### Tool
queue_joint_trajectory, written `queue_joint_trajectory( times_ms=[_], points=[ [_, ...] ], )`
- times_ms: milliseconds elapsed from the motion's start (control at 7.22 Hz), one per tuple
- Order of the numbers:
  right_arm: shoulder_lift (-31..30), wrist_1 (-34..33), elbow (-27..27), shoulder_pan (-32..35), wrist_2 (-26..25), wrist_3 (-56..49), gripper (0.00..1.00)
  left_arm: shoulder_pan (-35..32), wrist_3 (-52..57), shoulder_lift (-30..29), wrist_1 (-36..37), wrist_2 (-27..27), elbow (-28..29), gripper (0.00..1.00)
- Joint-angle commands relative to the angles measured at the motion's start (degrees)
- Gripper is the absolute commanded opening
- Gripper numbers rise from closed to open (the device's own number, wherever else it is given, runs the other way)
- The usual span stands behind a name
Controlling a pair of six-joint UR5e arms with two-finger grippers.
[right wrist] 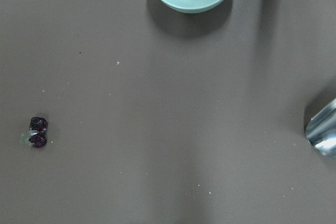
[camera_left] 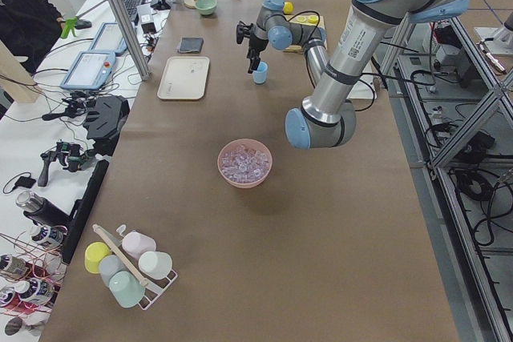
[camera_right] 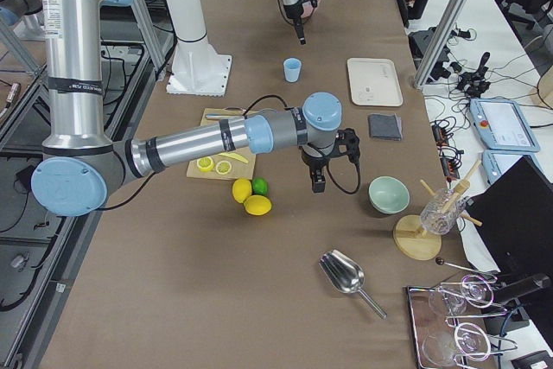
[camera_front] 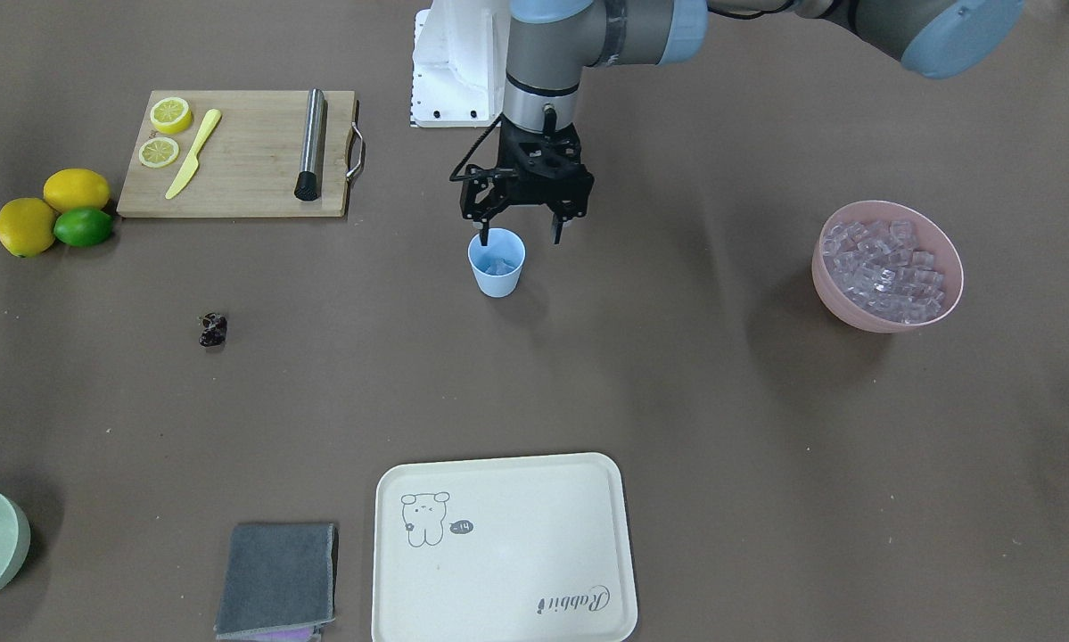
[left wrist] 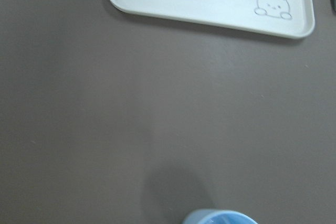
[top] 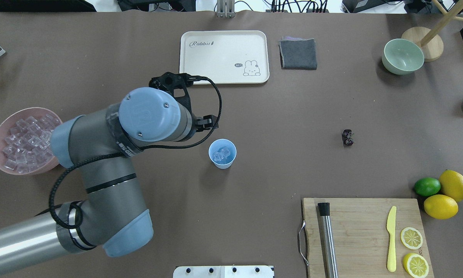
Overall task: Put ice and cherries in cup
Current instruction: 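Open the left gripper to drop the ice cube into the cup, then raise the left arm away from the cup while the right gripper moves toward the cherries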
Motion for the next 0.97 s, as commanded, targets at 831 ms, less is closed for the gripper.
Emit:
queue_joint_trajectory(
  times_ms=[831],
  points=[
    [13.15,11.45,-1.97,-30.42,-19.87,34.59,1.0,-20.89,15.96,7.45,7.1,-10.99,-7.74,0.98]
  ],
)
